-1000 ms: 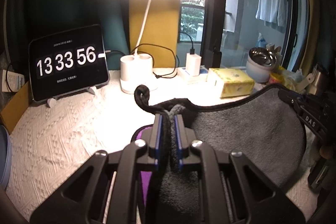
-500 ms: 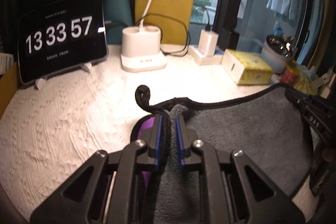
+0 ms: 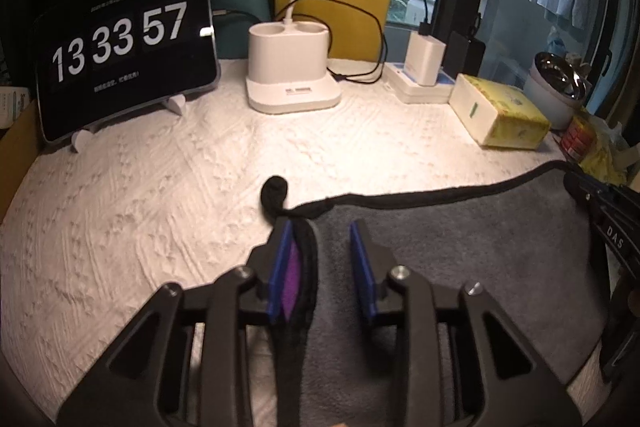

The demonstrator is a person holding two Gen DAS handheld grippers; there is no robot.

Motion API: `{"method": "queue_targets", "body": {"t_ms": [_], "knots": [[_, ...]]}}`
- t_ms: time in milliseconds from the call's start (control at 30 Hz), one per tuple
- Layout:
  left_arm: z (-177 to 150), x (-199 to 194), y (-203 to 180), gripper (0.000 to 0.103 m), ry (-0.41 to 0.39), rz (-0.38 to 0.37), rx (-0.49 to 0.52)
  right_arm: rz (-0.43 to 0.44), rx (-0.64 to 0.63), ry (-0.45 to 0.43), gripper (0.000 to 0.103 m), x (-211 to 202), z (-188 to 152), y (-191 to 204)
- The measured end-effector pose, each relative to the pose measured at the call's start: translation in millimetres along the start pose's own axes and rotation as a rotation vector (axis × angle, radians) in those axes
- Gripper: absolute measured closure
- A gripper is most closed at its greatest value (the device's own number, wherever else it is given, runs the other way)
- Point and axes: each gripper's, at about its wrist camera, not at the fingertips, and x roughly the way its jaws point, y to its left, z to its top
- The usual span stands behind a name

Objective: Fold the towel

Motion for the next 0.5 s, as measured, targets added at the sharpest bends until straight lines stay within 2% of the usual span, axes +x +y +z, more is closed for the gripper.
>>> {"method": "queue_targets", "body": {"t_ms": [33,67,100,133,200,500], "knots": [[-0.4,-0.1,0.2,0.053,0.002,0.004,-0.001,-0.002,0.002,0.002,0.095,0.1,-0.1,-0.7],[-1.0,-1.2,0.7,0.044,0.002,0.002,-0.005,-0.001,0.004,0.005,0.093,0.6,-0.2,-1.4],[-1.2,-2.6,1.5,0.030,-0.001,-0.004,-0.012,-0.004,0.007,0.007,0.089,0.5,-0.2,-1.9],[-1.5,-4.6,1.6,0.028,-0.005,-0.008,-0.017,-0.007,0.011,0.006,0.083,0.3,-0.3,-3.0],[-1.2,-9.6,1.6,0.028,-0.015,-0.005,-0.019,-0.009,0.016,0.002,0.079,-1.0,-0.7,-4.1],[-2.8,-33.7,4.6,0.027,-0.050,0.004,-0.023,-0.016,0.006,-0.028,0.078,-18.1,-2.3,-1.4]]}}
